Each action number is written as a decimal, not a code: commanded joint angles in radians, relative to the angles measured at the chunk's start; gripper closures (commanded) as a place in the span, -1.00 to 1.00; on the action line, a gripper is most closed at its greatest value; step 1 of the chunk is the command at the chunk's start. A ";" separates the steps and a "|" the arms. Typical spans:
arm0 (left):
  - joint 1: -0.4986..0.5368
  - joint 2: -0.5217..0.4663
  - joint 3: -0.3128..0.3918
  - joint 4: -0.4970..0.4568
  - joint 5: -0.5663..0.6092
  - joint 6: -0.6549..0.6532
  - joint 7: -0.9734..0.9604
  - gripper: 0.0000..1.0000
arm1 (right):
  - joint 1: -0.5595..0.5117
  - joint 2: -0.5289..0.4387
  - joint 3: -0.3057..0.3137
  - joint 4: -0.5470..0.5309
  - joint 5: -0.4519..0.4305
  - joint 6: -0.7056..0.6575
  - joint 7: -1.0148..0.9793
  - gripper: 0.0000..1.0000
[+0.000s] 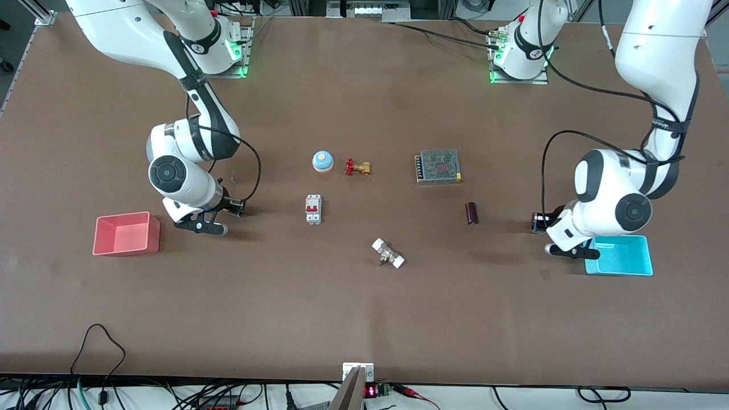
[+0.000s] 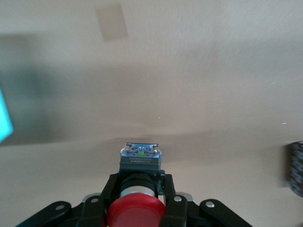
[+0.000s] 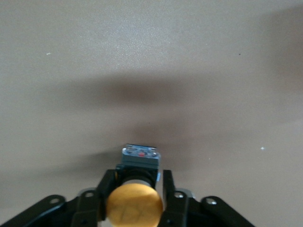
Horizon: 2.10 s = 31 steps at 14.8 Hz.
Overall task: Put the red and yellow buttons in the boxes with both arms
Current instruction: 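Carry the yellow button to the pink box while the left gripper carries red to cyan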
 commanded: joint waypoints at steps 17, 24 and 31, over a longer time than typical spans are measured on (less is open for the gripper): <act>0.203 0.160 0.023 0.508 0.000 -0.382 0.060 0.58 | -0.321 -0.005 -0.102 0.300 0.013 -0.185 -0.762 0.52; 0.223 0.262 0.025 0.609 0.004 -0.347 0.071 0.59 | -0.360 0.124 -0.093 0.317 0.030 -0.043 -0.854 0.52; 0.246 0.327 0.028 0.629 0.009 -0.282 0.149 0.59 | -0.363 0.161 -0.082 0.314 0.066 -0.034 -0.854 0.50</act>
